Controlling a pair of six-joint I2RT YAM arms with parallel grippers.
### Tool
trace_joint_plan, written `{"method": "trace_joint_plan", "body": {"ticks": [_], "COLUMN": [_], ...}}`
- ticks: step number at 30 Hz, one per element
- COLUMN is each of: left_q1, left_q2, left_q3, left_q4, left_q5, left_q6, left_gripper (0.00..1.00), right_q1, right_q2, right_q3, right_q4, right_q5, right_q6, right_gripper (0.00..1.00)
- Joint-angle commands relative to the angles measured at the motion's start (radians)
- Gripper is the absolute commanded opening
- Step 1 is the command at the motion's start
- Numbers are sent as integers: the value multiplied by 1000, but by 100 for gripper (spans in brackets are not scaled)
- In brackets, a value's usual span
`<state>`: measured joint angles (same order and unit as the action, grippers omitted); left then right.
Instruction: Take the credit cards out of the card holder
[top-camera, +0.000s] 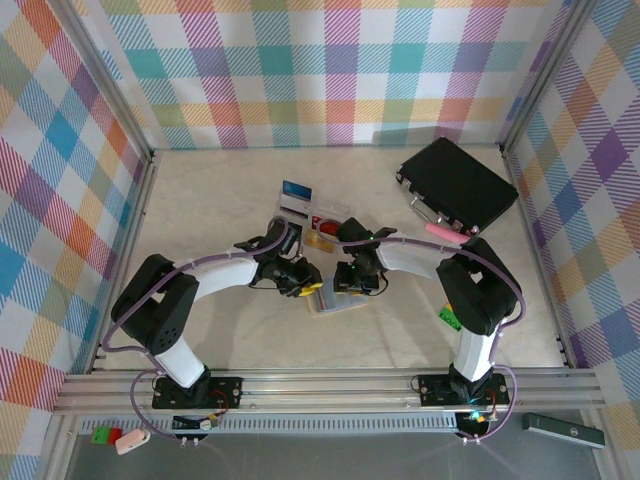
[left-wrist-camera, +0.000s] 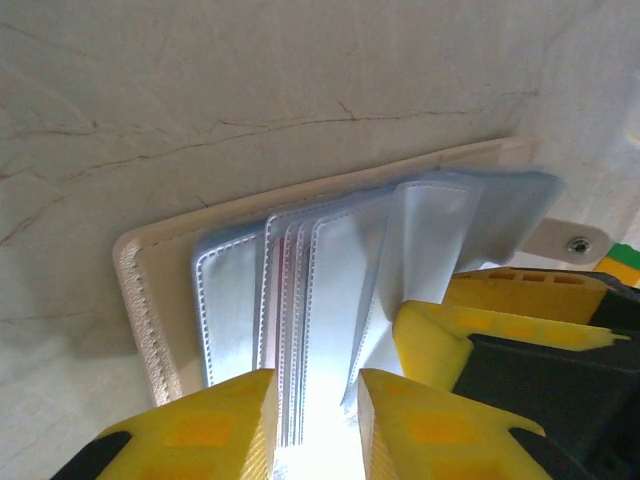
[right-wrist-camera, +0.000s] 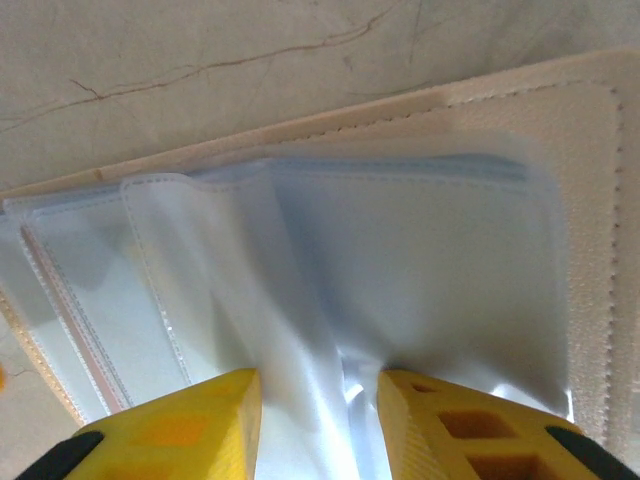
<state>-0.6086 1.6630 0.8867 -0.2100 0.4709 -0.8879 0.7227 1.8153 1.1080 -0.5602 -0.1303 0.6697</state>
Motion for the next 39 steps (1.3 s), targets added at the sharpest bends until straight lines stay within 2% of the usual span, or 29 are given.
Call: {"method": "trace_joint_plan", "body": {"ticks": [1, 20, 24, 29, 39], "left_q1": [-24, -43, -49, -52, -58], "left_q2": [29, 119, 131, 130, 142], "left_q3": [29, 86, 95, 108, 152], "left_q4": [22, -88, -102, -94, -96], "left_q5": [11, -46, -51, -33, -2], "left_q6": [-23, 48, 61, 82, 107], "left_gripper": [25, 26, 24, 21, 23], "right_q1": [11, 7, 3, -6, -18], "right_q2": [74, 72, 72, 67, 61], "right_q3": [-59, -75, -90, -109, -135], "right_q4": [15, 34, 57, 80, 115], "right_q5": [0, -10, -34, -57, -90], "right_q6": [11, 17, 24, 29, 37], "right_gripper": [37, 36, 32, 30, 25]}}
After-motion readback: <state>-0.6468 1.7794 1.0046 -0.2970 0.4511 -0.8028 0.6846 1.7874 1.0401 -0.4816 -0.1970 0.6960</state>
